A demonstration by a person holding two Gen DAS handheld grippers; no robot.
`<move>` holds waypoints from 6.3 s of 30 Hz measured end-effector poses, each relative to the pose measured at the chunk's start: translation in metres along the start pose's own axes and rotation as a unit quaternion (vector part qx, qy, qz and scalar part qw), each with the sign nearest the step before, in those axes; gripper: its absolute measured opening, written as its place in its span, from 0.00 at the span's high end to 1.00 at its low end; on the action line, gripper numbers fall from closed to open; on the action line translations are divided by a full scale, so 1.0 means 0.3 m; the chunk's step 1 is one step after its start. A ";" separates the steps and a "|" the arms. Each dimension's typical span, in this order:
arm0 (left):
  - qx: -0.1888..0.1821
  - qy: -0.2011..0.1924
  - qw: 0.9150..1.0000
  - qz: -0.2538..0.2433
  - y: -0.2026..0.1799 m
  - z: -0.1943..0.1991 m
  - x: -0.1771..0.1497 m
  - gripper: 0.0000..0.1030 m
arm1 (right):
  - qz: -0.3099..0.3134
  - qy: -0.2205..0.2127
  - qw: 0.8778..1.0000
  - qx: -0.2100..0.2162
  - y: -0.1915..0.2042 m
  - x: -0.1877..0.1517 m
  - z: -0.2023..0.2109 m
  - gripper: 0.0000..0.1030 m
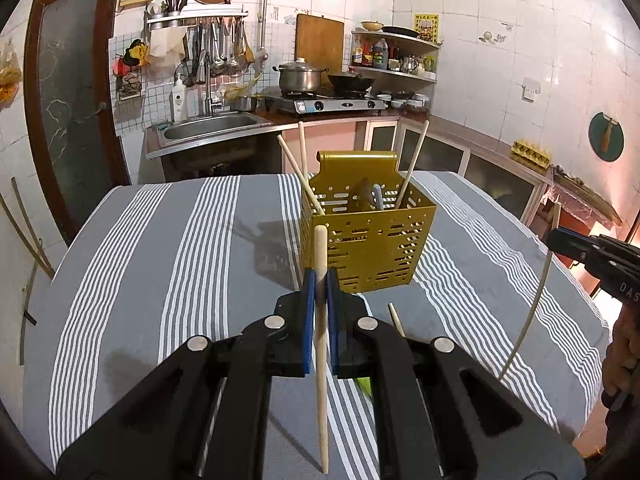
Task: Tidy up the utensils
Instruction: 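Carry the chopstick with the left gripper while the right gripper carries its chopstick over the caddy, then lower both chopsticks into the caddy and open both grippers, then move both grippers back over the green-handled fork and last chopstick, then close the left gripper on the green fork handle while the right gripper grasps the chopstick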
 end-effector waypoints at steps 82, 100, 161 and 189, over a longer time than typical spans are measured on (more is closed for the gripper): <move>0.112 -0.062 0.988 0.086 0.246 -0.074 -0.004 0.50 | -0.045 -0.018 0.996 -0.076 -0.199 0.076 -0.064 0.62; 0.099 0.014 0.991 0.089 0.168 0.070 -0.411 0.48 | -0.094 0.060 0.990 -0.081 -0.048 -0.395 0.033 0.51; 0.005 0.121 0.993 0.019 -0.082 -0.305 -0.296 0.44 | -0.060 0.200 0.975 -0.076 0.005 -0.315 -0.460 0.91; 0.006 0.210 0.977 -0.025 -0.113 -0.395 -0.324 0.76 | -0.063 0.224 0.971 -0.056 -0.112 -0.320 -0.374 0.93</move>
Point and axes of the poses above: each gripper's, at about its wrist camera, not at the fingertips, and z roughly against the way its jaws point, y to its left, x to its top, the point moved 1 cm from there along -z, roughly the way its jaws point, and after that the axes turned 10 degrees about x, right-handed, at the moved point
